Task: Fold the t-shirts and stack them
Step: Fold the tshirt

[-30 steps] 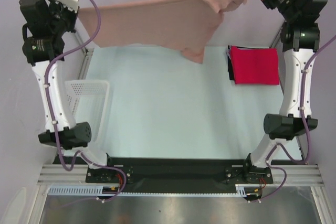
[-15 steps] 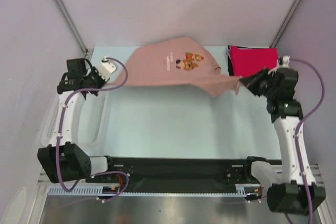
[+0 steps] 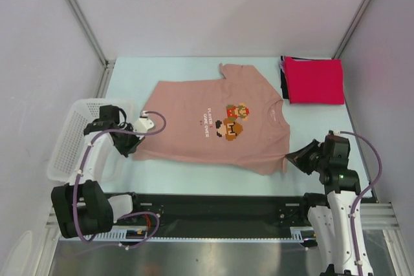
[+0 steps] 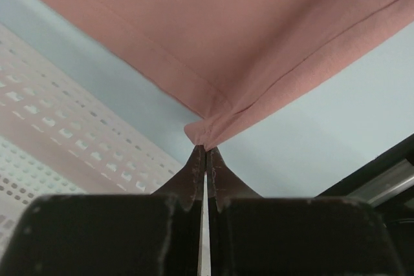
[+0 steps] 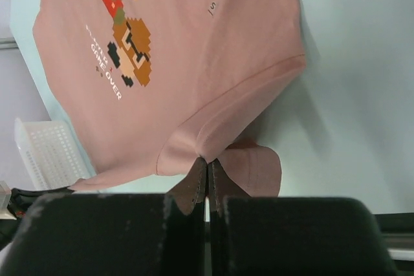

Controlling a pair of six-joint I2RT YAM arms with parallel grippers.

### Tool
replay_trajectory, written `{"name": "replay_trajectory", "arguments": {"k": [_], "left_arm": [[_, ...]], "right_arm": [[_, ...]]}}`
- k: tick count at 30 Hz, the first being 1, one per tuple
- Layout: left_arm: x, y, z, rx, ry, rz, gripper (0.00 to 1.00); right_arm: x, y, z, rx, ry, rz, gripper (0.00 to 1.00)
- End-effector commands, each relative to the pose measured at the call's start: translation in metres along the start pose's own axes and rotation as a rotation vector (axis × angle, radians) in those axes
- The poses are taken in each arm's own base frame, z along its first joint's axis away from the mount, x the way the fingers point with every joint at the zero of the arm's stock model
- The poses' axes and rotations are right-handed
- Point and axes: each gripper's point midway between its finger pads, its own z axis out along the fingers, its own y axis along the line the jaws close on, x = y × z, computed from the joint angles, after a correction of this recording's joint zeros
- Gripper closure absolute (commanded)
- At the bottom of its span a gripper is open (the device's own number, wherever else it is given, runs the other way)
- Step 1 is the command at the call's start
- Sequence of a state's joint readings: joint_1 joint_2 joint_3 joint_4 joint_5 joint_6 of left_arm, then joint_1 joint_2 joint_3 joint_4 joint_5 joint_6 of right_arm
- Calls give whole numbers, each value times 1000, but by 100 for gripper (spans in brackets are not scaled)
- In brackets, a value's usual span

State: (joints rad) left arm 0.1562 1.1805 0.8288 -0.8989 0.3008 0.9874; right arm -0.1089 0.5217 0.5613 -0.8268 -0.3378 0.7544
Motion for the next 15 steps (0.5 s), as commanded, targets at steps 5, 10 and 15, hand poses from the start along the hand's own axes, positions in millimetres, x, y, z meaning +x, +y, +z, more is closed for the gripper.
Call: {"name": "replay_trajectory", "arguments": {"k": [5,10,15], "left_arm": [[-19,38,7,-99,-43,-78,100],[-44,79,22,-150,-92,-129,100],[-50,91,41,-119,-75,-145,100]], "right_arm": [[-30,12,51,-75,-32,-9,100],[-89,42,84,-117,-151,-136,100],[-109,44,130,-95,-85,-236,100]]}}
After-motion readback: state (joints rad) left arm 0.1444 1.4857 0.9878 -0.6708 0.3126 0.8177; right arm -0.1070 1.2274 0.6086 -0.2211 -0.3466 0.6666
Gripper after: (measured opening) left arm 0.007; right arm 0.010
